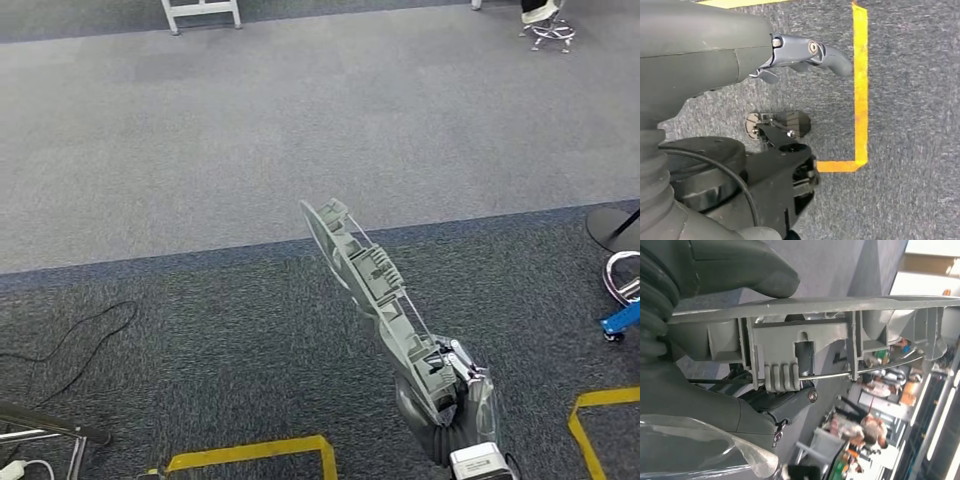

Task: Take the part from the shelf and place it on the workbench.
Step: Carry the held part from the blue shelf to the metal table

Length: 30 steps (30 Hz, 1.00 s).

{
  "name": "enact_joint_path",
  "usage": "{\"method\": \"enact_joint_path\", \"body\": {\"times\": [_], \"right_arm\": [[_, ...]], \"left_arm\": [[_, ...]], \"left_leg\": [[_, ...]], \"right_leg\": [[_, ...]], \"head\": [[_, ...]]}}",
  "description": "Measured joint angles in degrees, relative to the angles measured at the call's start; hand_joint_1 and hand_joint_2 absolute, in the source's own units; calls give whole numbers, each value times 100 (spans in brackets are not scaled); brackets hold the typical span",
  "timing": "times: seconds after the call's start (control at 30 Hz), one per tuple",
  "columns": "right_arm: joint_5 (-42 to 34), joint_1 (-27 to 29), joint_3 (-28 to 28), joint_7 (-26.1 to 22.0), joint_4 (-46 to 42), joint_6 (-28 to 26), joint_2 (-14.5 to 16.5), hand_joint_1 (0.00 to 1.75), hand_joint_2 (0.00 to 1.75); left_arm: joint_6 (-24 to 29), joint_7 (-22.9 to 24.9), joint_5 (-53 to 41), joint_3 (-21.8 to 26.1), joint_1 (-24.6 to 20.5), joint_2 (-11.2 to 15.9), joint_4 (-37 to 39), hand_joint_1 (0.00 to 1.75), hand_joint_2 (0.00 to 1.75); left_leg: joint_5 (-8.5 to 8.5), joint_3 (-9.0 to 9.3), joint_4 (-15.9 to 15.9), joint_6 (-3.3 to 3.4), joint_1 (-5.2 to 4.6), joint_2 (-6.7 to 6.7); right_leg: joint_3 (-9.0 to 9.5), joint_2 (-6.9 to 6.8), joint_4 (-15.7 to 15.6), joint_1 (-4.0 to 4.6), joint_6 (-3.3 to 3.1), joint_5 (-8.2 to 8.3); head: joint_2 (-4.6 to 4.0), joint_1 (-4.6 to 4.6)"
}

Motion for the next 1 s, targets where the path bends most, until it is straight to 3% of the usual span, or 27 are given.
{"method": "enact_joint_path", "body": {"times": [0.03, 0.1, 0.17, 0.23, 0.27, 0.3, 0.33, 0.4, 0.47, 0.53, 0.6, 0.67, 0.73, 0.77, 0.8, 0.83, 0.9, 0.97, 1.0], "right_arm": [[2, -3, 0, 1, -2, 0, 0, 175, 175], [4, -4, 0, 2, -9, -1, 0, 175, 175], [9, 4, 3, -5, -15, -3, 0, 175, 175], [17, 22, 6, -7, -16, -6, 0, 175, 175], [24, 35, 6, -1, -16, -8, 0, 175, 175], [34, 47, 4, 7, -15, -10, 0, 175, 175], [50, 54, 3, 14, -16, -12, 0, 175, 175], [87, 59, 3, 22, -21, -16, 0, 175, 175], [105, 67, 4, 30, -37, -22, 0, 175, 175], [107, 77, 0, 39, -48, -32, 0, 175, 175], [107, 81, -3, 41, -55, -44, 1, 175, 175], [107, 88, -3, 39, -75, -56, 1, 175, 175], [107, 93, -4, 38, -90, -61, 1, 175, 175], [107, 93, -4, 39, -90, -61, 2, 175, 175], [107, 94, -3, 39, -90, -61, 2, 175, 175], [107, 95, -3, 39, -91, -61, 2, 175, 175], [107, 94, -2, 39, -94, -61, 2, 175, 175], [108, 93, -2, 39, -96, -62, 2, 175, 175], [108, 91, -2, 39, -96, -64, 2, 175, 175]], "left_arm": [[-1, -1, -2, 0, 11, 2, 0, 0, 175], [-1, -4, -4, 0, 22, 4, 0, 0, 175], [-3, -8, -12, 0, 3, 3, 0, 0, 175], [-7, -7, -22, 0, -16, 0, 0, 0, 175], [-8, -7, -30, 0, -14, -2, 0, 0, 175], [-8, -7, -41, 0, -9, -2, 0, 0, 175], [-7, -6, -53, 0, -5, -3, 0, 0, 175], [-4, -4, -79, 0, -7, -5, 0, 0, 175], [3, -3, -105, 0, -18, -3, 0, 0, 175], [8, -3, -121, 0, -4, 1, 0, 0, 175], [9, -3, -125, 0, 15, 3, 0, 0, 175], [9, -3, -128, 0, 2, 3, 0, 0, 175], [8, -3, -128, 0, -11, 3, 0, 0, 175], [8, -3, -128, 0, -6, 3, 0, 0, 175], [8, -3, -128, 0, 4, 3, 0, 0, 175], [8, -3, -128, 0, 13, 4, 0, 0, 175], [8, -3, -128, 0, 14, 5, 0, 0, 175], [8, -3, -128, 0, -6, 6, 0, 0, 175], [8, -3, -131, 0, -11, 9, 0, 0, 175]], "left_leg": [[9, 12, -27, 40, 3, -72], [30, 72, -96, 123, 21, -209], [33, 111, -125, 190, 30, -345], [22, 119, -121, 223, 22, -502], [16, 129, -118, 227, 18, -589], [8, 143, -113, 224, 18, -676], [-3, 160, -102, 214, 20, -763], [-46, 153, -42, 171, 17, -921], [-65, 96, 15, 112, 21, -1054], [-59, 52, 30, 61, 43, -1153], [-158, -15, 186, 1, 40, -949], [-461, -280, 763, -66, 49, -604], [-745, -649, 1485, -110, 91, -486], [-765, -745, 1660, -120, 108, -473], [-661, -725, 1600, -123, 119, -463], [-465, -593, 1321, -114, 122, -430], [-92, -207, 541, -66, 79, -204], [-10, -12, 114, -2, 0, 12], [-47, -2, 67, 28, -37, 38]], "right_leg": [[17, -44, -15, -13, 33, -20], [-36, 154, 169, -38, 73, -165], [-369, 505, 843, -42, 75, -484], [-816, 635, 1589, -28, 70, -707], [-939, 652, 1719, -23, 66, -663], [-948, 663, 1616, -22, 60, -503], [-849, 694, 1304, -27, 53, -259], [-544, 958, 532, -68, 44, 131], [-376, 1165, 164, -91, 19, 215], [-343, 1083, 134, -76, -35, 204], [-295, 940, 99, -76, -102, 205], [-247, 766, 77, -65, -157, 183], [-220, 586, 76, -50, -177, 150], [-207, 508, 77, -47, -177, 134], [-188, 435, 77, -46, -171, 117], [-160, 365, 76, -44, -161, 97], [-99, 239, 76, -33, -122, 50], [-64, 121, 71, -17, -59, 7], [-49, 57, 60, -14, -27, -8]], "head": [[0, 3], [0, 13], [0, 38], [0, 54], [0, 55], [0, 55], [0, 56], [0, 55], [0, 53], [0, 52], [0, 35], [0, 13], [0, 7], [0, 6], [0, 6], [0, 6], [0, 6], [0, 10], [0, 12]]}}
